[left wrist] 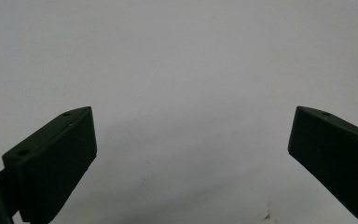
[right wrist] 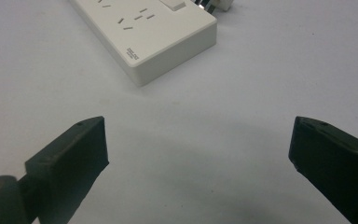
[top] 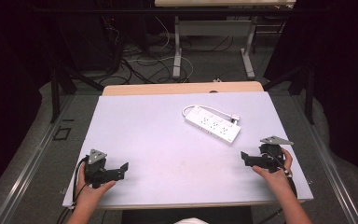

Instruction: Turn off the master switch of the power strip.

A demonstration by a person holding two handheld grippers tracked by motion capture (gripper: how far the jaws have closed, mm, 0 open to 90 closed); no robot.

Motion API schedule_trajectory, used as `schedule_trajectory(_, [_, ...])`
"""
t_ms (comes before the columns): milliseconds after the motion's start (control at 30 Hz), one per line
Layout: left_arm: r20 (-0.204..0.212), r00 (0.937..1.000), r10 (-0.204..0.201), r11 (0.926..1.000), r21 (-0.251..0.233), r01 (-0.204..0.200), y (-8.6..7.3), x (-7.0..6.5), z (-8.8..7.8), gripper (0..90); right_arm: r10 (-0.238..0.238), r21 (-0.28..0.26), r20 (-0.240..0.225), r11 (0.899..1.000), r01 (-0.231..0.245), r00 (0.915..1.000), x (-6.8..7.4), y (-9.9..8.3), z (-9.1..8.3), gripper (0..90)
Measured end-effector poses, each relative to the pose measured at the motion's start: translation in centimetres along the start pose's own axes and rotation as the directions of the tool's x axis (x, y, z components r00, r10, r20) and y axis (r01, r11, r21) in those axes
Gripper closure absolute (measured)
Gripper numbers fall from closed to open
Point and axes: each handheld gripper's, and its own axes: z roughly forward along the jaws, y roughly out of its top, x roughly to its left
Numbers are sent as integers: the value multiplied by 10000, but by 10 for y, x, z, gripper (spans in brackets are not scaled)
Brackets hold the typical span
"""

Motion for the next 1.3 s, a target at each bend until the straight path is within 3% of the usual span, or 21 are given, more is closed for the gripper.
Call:
schedule_trajectory(700, [-34,9999,-114,9999,-50,114,0,2,-1,12,-709,259,-344,9971,718,9969,18,32,6,60])
schedule_trajectory(1033, [-34,9999,-123,9999,-8,123,0,2,-1,14,-610,589,-428,9962,635,9972,23,49,10,83])
schedule_trajectory(1300, [21,9999,-124,9999,-2,124,0,2,-2,14,-916,773,-540,9924,956,9943,30,64,12,84])
